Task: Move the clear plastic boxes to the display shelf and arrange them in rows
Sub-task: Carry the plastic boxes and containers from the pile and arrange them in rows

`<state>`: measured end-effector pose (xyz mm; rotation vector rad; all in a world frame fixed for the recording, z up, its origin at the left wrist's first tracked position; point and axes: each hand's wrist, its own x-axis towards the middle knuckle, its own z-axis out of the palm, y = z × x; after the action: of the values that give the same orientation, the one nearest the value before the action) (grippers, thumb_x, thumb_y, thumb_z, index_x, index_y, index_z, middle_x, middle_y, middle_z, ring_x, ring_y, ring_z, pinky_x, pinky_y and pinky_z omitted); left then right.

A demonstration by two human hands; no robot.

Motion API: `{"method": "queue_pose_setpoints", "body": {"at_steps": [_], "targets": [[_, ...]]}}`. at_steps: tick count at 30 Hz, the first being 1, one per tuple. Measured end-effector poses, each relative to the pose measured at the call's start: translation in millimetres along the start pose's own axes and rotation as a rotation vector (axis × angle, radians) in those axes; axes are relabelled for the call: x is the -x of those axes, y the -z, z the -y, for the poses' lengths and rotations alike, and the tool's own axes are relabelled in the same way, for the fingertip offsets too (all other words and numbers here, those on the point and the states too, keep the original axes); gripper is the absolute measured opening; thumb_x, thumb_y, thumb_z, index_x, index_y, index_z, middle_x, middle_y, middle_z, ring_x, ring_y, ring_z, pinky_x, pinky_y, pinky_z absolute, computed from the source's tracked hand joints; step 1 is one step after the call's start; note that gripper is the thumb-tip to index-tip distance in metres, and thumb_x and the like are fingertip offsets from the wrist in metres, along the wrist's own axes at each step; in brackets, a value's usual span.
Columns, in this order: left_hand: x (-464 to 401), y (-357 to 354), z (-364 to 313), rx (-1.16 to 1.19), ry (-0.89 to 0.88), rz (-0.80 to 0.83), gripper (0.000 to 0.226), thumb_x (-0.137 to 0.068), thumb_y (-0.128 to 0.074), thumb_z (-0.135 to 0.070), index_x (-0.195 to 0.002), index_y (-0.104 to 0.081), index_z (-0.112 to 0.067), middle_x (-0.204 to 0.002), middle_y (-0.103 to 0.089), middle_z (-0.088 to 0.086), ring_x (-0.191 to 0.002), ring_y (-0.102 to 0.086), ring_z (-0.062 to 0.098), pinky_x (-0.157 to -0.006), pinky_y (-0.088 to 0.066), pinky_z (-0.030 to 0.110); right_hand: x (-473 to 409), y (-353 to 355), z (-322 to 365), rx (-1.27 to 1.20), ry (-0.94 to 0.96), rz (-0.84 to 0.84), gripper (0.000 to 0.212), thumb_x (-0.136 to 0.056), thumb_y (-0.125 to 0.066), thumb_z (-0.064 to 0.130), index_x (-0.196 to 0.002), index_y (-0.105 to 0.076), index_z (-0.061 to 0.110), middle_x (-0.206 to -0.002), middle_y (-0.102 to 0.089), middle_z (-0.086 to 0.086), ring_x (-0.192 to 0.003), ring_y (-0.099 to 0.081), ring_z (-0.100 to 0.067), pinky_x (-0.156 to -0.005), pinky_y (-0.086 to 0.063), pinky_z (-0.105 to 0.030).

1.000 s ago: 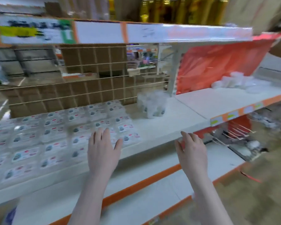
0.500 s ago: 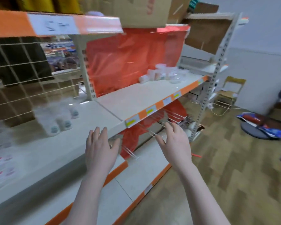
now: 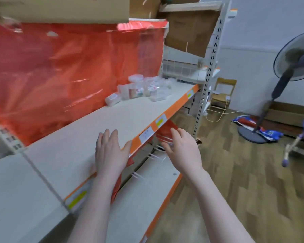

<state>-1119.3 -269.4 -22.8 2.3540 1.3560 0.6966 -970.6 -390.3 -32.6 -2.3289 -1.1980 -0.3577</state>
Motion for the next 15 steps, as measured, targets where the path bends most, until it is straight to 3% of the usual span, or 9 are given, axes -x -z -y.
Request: {"method": "queue_pose_setpoints", "body": {"at_steps": [4,12,15], "targets": [[-67,-24,-29,0.016,-0.024,0.013,0.062,-0.094,-0.048,-0.041,-0.145,-0.031,-0.013,-0.156,-0.019,0.008,-0.145,-0.009,0.024,-0.115,-0.011,0.035,-70,-14,-24,-0.032,-0.021,-0.029,0.032,-0.081,-0.066,0.026,-0.103,-0.060,0.004,-0.088,-0.058,-0.011,-0.083,-0.054,-0.032,-0.070,-0.041,-0.037],[-151,-73,-44,-0.021,0.086,-0.026,0.061,-0.094,-0.048,-0.041,-0.146,-0.029,-0.014,-0.157,-0.018,0.007,-0.145,-0.007,0.022,-0.115,-0.011,0.035,-181,-60,-76,-0.055,0.005,0.104,0.047,-0.091,-0.054,0.030,-0.130,-0.048,0.004,-0.116,-0.055,-0.013,-0.108,-0.050,-0.032,-0.086,-0.039,-0.038],[-180,-98,-54,-0.035,0.167,-0.069,0.061,-0.094,-0.048,-0.041,-0.146,-0.030,-0.013,-0.156,-0.018,0.007,-0.145,-0.007,0.022,-0.115,-0.010,0.033,-229,-81,-101,-0.077,0.071,0.146,0.049,-0.090,-0.055,0.029,-0.130,-0.048,0.001,-0.118,-0.054,-0.017,-0.112,-0.048,-0.035,-0.090,-0.037,-0.040]]}}
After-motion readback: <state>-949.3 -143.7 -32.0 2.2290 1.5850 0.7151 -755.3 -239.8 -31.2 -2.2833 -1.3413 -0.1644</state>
